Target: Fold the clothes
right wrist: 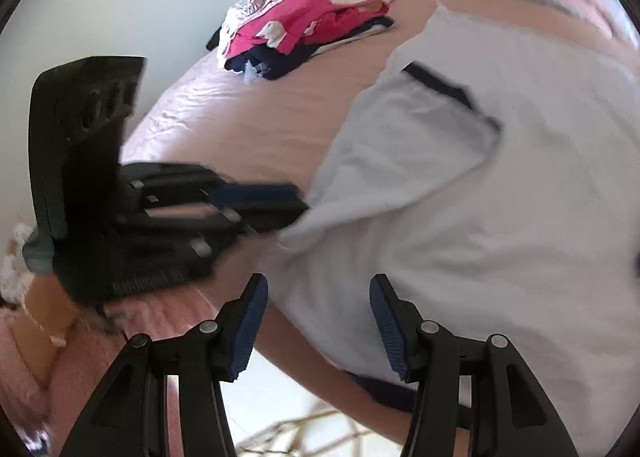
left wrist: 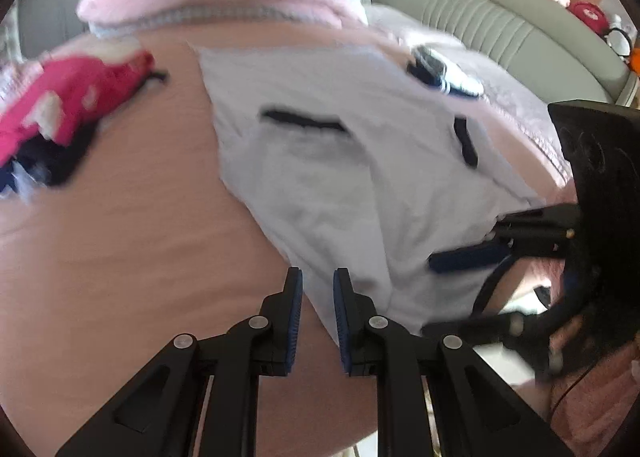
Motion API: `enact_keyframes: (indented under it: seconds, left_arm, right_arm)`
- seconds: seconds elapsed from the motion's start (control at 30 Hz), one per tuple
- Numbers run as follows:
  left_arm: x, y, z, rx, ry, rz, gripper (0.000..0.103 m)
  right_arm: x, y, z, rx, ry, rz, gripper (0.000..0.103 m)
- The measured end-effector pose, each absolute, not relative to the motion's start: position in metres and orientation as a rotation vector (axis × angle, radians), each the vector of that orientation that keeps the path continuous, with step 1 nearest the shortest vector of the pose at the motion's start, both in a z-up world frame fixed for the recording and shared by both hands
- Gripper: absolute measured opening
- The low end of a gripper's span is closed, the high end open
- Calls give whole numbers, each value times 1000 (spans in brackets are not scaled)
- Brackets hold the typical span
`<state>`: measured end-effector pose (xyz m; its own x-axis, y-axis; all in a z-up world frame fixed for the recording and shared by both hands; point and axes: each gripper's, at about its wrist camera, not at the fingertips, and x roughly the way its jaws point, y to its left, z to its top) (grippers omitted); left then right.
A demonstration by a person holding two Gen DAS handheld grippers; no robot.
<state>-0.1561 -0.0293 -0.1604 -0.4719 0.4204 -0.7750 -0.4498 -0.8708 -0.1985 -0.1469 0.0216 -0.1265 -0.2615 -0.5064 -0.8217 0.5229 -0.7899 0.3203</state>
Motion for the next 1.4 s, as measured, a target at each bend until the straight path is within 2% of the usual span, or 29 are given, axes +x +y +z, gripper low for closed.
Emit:
enact_keyframes:
  seconds: [0.1, 0.3, 0.33, 0.43, 0.53, 0.7, 0.77, 0.87, 1.03, 1.23, 1.4]
  left_arm:
    - [-158, -29, -157, -1185, 7, 2316, 14]
    - [-157, -3, -192, -1356, 236, 2181, 14]
    - [-157, -7, -190, -1376, 220, 2181, 14]
    - [-153, -21, -191, -1431, 262, 2221, 14]
    - [-151, -37, -185, -1434, 185, 2276, 14]
    - [-157, -27, -165, -1211, 70, 2317, 14]
    - [-161, -12, -170, -1202, 108, 2271, 14]
    - [-167, 11, -195, -1336, 286, 2174, 14]
    - [-158, 5, -191, -1395, 376, 2137, 14]
    - [-147, -30, -185, -1465, 329, 2141, 18]
    - [-146, -55, -170, -1386, 237, 2236, 17]
  right_arm:
    - [-158, 36, -113, 1335, 16, -2221, 54]
    - [-181, 22, -118, 1328, 48, -2305, 54]
    - [-182, 22, -122, 1347, 49, -2285, 54]
    - [-183, 15, -142, 1440, 194, -2282, 54]
    - [-177, 17, -147, 1450, 284, -2314, 52]
    - [-167, 40, -134, 1399, 113, -2357, 51]
    - [-169, 46, -129, 1378, 72, -2380, 51]
    - [-177, 50, -129, 1390, 42, -2378, 51]
    - [-181, 38, -141, 1419, 161, -2339, 51]
    - [-195, 29, -153, 1487, 281, -2330, 52]
    - [-190, 45, -140, 1451, 211, -2382, 53]
